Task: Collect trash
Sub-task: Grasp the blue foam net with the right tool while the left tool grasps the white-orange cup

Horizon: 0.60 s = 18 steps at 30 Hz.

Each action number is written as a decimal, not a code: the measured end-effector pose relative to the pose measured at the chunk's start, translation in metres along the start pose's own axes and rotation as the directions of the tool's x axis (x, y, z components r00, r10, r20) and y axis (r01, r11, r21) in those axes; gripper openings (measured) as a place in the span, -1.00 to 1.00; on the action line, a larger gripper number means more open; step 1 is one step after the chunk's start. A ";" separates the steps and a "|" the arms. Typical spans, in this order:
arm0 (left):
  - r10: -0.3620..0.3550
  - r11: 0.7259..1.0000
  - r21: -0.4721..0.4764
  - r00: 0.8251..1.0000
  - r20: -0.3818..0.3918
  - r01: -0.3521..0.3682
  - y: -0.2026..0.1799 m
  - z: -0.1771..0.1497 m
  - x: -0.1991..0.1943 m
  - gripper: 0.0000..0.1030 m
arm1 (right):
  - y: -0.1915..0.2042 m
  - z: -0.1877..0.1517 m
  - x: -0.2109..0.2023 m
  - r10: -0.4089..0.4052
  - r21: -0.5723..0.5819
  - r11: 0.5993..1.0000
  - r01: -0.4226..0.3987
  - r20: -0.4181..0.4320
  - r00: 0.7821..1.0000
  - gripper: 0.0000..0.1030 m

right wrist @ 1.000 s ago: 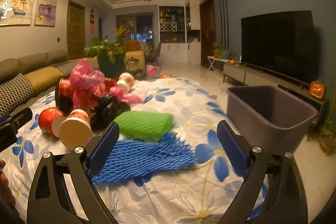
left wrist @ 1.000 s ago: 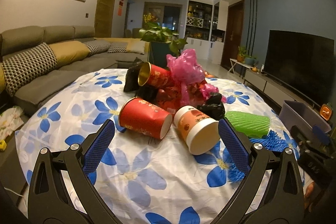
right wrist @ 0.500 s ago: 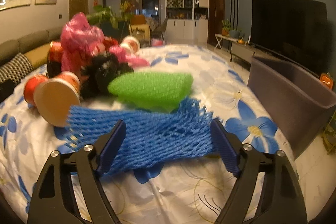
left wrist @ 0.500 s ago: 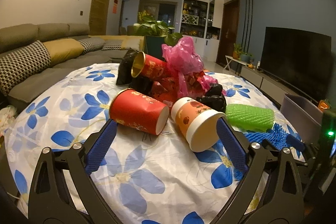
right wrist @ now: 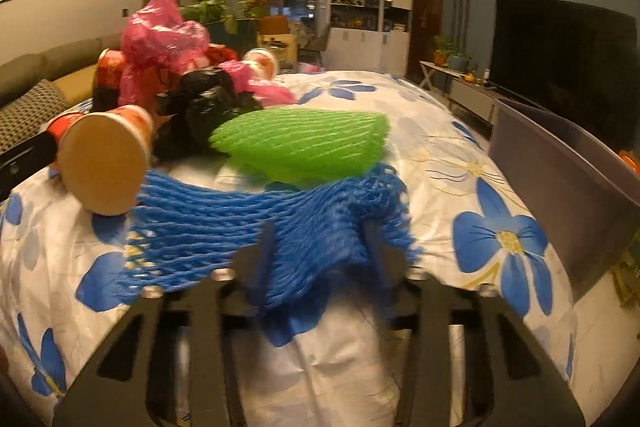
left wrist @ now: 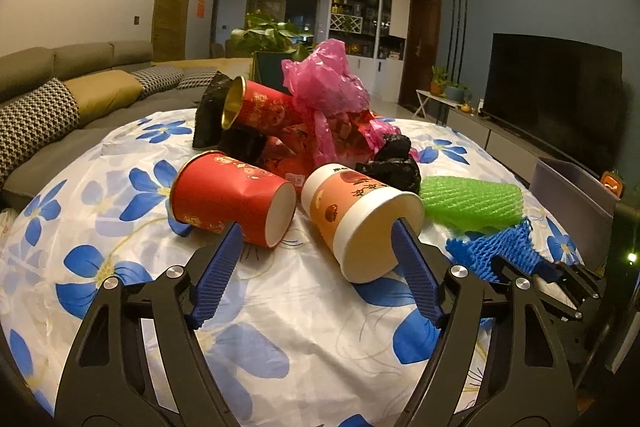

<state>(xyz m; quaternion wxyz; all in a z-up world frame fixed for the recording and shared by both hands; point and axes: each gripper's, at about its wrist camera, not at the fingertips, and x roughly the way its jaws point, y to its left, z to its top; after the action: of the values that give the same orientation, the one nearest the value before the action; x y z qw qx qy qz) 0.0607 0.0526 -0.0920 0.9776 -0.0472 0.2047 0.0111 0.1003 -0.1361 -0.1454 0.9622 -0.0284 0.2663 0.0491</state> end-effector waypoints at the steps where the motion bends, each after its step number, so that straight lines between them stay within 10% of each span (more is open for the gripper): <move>1: -0.001 1.000 0.001 1.000 -0.001 0.001 -0.001 0.000 0.000 0.43 | 0.001 0.000 0.000 0.015 -0.007 1.000 -0.015 -0.002 1.000 -0.63; 10: -0.018 1.000 0.001 1.000 -0.012 0.018 -0.001 0.002 0.007 0.19 | 0.002 0.005 -0.029 0.059 -0.009 0.998 -0.059 0.059 0.997 -0.83; 18: -0.055 0.998 0.037 0.997 -0.050 0.057 -0.013 0.002 0.024 -0.50 | 0.001 0.016 -0.045 0.054 -0.028 0.998 -0.051 0.116 0.992 -0.83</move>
<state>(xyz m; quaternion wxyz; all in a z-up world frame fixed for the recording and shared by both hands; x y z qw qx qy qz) 0.0842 0.0395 -0.0987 0.9730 -0.0346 0.2272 -0.0213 0.0697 -0.1377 -0.1087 0.9740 -0.0308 0.2098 0.0793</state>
